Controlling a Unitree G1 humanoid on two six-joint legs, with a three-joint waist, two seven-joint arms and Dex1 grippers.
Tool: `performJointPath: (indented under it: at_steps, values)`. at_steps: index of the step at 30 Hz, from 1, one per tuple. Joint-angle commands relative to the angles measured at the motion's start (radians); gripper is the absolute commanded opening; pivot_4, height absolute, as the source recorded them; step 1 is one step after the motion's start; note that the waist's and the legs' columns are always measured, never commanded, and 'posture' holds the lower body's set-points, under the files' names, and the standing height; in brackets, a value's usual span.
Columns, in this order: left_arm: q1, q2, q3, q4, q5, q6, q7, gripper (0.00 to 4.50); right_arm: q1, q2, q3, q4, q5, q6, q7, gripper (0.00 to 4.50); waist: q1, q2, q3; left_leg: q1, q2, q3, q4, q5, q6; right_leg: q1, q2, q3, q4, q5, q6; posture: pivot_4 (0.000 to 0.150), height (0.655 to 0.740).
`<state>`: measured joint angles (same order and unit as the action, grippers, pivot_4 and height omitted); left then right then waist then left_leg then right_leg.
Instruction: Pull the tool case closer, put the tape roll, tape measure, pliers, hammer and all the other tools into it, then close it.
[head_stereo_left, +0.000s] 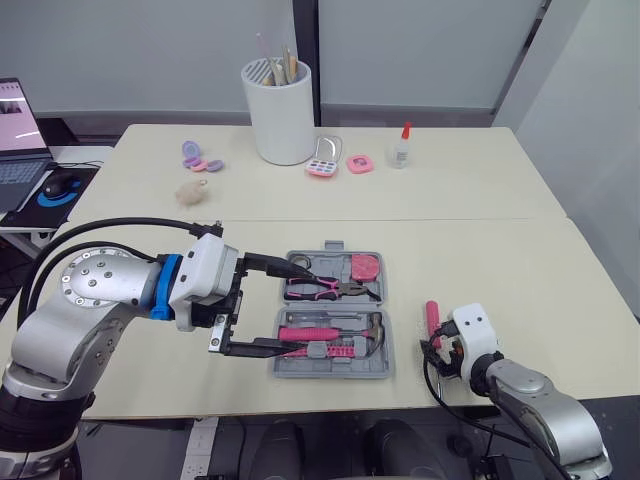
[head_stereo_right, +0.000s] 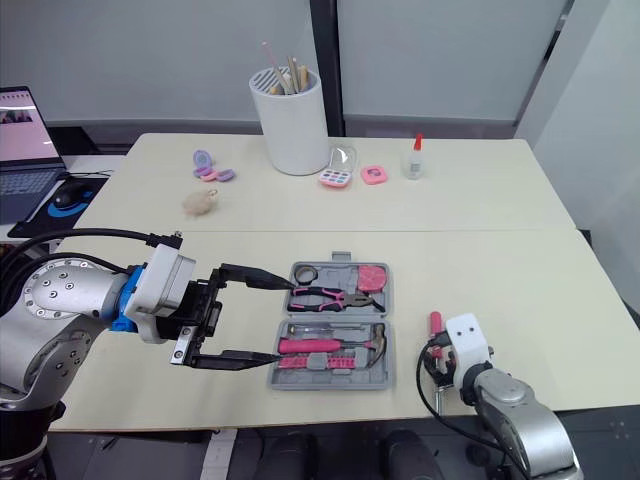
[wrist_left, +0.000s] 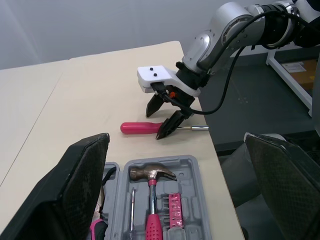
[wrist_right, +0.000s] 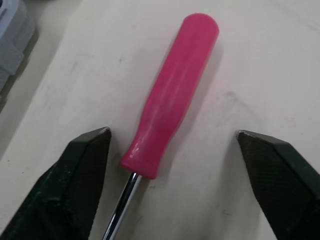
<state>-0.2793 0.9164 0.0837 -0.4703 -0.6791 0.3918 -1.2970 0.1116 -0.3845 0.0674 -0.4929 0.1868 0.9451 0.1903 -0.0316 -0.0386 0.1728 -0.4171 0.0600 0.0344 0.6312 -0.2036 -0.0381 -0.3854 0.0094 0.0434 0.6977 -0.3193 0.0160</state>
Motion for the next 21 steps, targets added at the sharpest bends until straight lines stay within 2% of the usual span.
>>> performJointPath:
  at_steps: [1, 3, 12, 17, 21]
  values:
    - [-0.011, 0.012, 0.024, -0.019, -0.005, -0.006, 0.004, 4.50, 0.018, 0.005, 0.012, 0.031, -0.014, -0.047, 0.011, 2.85, 0.000, 0.000, 0.000, 0.000, 0.000, 0.000, 0.000, 0.000, 0.000, 0.000, 0.000, 0.000, 0.000, 0.000, 0.000, 0.150, 0.7400]
    - [-0.012, 0.012, 0.022, -0.019, -0.003, -0.006, 0.003, 4.50, 0.025, 0.007, 0.017, 0.044, -0.022, -0.068, 0.016, 2.33, 0.000, 0.000, -0.001, 0.000, 0.001, 0.000, 0.000, 0.000, 0.000, 0.000, 0.001, 0.000, 0.000, 0.000, 0.000, 0.150, 0.7400]
    - [-0.010, 0.009, 0.020, -0.021, 0.002, -0.008, 0.010, 4.50, 0.038, 0.006, 0.032, 0.042, -0.050, -0.111, 0.022, 0.71, 0.000, -0.001, -0.002, 0.000, 0.001, 0.000, 0.000, 0.000, 0.000, 0.000, 0.001, 0.000, 0.000, 0.000, 0.000, 0.150, 0.7400]
    - [-0.014, 0.006, 0.016, -0.018, 0.005, -0.010, 0.012, 4.50, 0.001, -0.052, 0.049, 0.057, -0.090, -0.157, 0.064, 0.71, 0.000, -0.001, -0.002, 0.000, 0.001, 0.000, 0.000, 0.000, 0.000, 0.000, 0.001, 0.000, 0.000, 0.000, 0.000, 0.150, 0.7400]
    - [-0.022, 0.003, 0.010, -0.005, 0.010, -0.013, 0.012, 4.50, -0.091, -0.118, 0.036, 0.101, -0.097, -0.172, 0.127, 0.71, 0.000, -0.001, -0.001, 0.000, 0.001, 0.000, 0.000, 0.000, 0.000, 0.000, 0.001, 0.000, 0.000, 0.000, 0.000, 0.150, 0.7400]
